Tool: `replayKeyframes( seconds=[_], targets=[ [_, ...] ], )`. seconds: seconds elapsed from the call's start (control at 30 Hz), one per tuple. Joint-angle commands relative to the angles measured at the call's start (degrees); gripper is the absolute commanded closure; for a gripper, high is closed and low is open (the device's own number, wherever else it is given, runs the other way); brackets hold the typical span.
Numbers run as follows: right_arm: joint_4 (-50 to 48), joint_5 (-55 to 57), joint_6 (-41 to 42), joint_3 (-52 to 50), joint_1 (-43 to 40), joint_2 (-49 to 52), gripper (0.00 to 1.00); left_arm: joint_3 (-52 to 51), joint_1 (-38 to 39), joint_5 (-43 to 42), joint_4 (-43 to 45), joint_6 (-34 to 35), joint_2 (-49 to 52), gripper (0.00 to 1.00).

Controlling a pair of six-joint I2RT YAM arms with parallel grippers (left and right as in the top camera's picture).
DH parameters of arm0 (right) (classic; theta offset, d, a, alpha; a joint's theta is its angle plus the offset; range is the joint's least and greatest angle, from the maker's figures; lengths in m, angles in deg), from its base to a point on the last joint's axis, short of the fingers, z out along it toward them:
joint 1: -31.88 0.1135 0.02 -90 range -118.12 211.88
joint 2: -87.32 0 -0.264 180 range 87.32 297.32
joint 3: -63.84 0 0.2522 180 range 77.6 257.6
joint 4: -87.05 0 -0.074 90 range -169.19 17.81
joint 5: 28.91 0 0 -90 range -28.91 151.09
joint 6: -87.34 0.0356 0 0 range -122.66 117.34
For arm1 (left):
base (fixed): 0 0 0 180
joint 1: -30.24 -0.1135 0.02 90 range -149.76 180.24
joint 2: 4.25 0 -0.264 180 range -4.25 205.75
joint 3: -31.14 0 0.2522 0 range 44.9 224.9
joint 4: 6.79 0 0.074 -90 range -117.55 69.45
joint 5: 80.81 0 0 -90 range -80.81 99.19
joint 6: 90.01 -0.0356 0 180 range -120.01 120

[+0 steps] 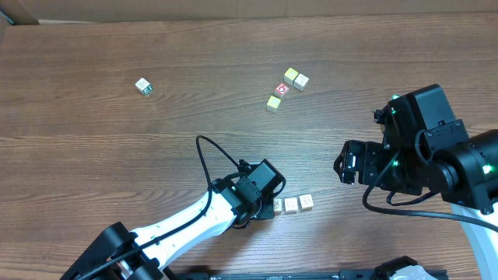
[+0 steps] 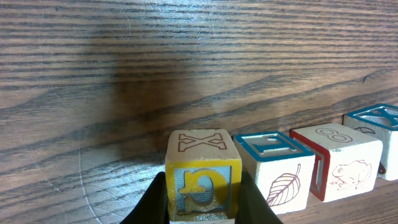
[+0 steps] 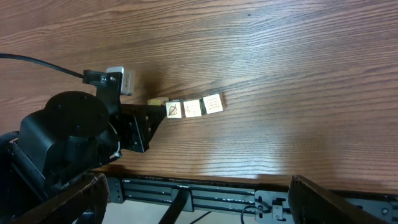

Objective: Flip 4 blocks
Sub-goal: 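Lower the G block beside the row and open the left gripper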

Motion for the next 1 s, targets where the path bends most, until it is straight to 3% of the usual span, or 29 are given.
replayKeyframes(
  seconds=[0.0,0.77,0.97],
  targets=[
    [-0.09,0.48,-0.02,1.03,-0.04,-0.46,0.07,-1.6,0.39,-0.81,-0.68,0.92,0.17,0.96],
    [-0.09,0.48,-0.04,1.03,-0.04,-0.46,0.07,-1.62,0.44,-1.75,-3.21,3.41,0.15,0.95],
    [-0.09,0.5,-0.04,1.01,-0.04,-0.46,0.07,-1.62,0.44,-1.66,-3.19,3.39,0.17,0.83]
  ],
)
